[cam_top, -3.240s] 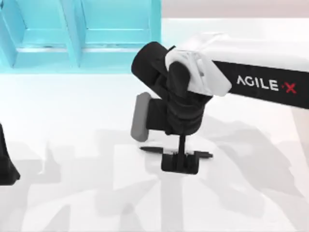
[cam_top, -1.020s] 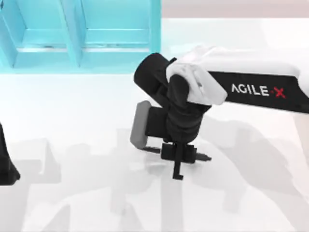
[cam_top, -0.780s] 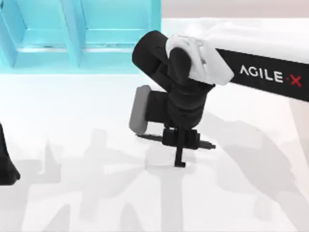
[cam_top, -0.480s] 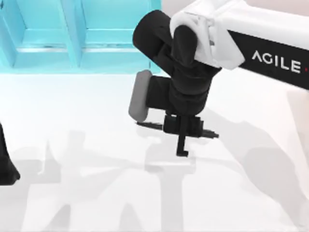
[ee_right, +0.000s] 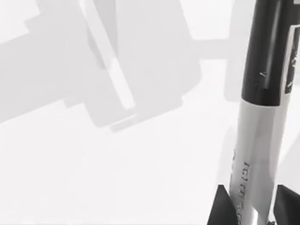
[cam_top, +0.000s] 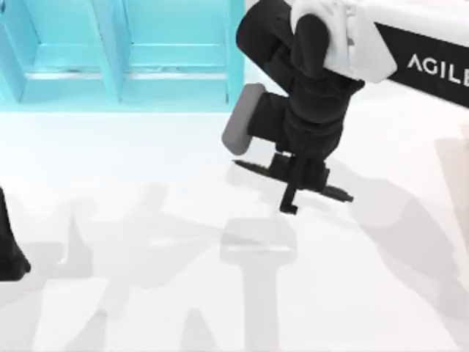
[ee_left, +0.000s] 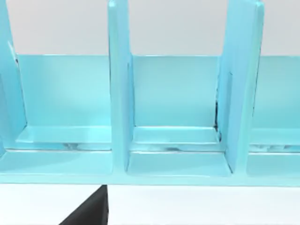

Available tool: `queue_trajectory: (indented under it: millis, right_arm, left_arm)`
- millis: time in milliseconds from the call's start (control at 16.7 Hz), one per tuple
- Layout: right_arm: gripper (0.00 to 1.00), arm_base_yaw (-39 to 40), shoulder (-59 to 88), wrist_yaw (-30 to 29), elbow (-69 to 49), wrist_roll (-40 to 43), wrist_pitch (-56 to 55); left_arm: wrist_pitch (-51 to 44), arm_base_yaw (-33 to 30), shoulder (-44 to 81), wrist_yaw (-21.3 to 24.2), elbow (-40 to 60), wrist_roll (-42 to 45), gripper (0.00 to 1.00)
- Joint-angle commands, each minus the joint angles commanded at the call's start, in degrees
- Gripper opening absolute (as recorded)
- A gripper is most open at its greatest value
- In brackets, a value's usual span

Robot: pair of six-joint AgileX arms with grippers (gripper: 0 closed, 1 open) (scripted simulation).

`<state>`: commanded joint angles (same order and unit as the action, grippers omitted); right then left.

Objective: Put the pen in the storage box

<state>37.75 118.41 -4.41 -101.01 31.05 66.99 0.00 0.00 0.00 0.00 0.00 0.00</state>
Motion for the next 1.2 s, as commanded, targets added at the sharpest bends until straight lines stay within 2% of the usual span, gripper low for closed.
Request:
queue_trajectory:
  millis: [240, 660, 840, 1020, 1200]
  right_arm:
    - [0.00, -12.44, -0.77, 1.00, 0.28, -15.28, 1.84]
    - [0.00, -43.06, -4.26, 2.77, 3.82, -57.64, 5.53]
    - [0.00, -55.53, -6.79, 3.63, 5.73, -73.23, 6.25]
    - [0.00, -65.12, -9.30, 4.60, 7.34, -83.59, 6.41]
    - [0.00, -69.84, -10.95, 5.32, 8.34, -88.46, 6.28]
  left_arm:
    - [0.00, 0.00, 0.00, 0.00, 0.00, 0.00, 1.00]
    - [0.00, 0.00, 0.00, 0.00, 0.00, 0.00, 1.00]
    - [0.00, 0.00, 0.00, 0.00, 0.00, 0.00, 1.00]
    - [0.00, 0.00, 0.00, 0.00, 0.00, 0.00, 1.00]
    - [0.00, 0.00, 0.00, 0.00, 0.00, 0.00, 1.00]
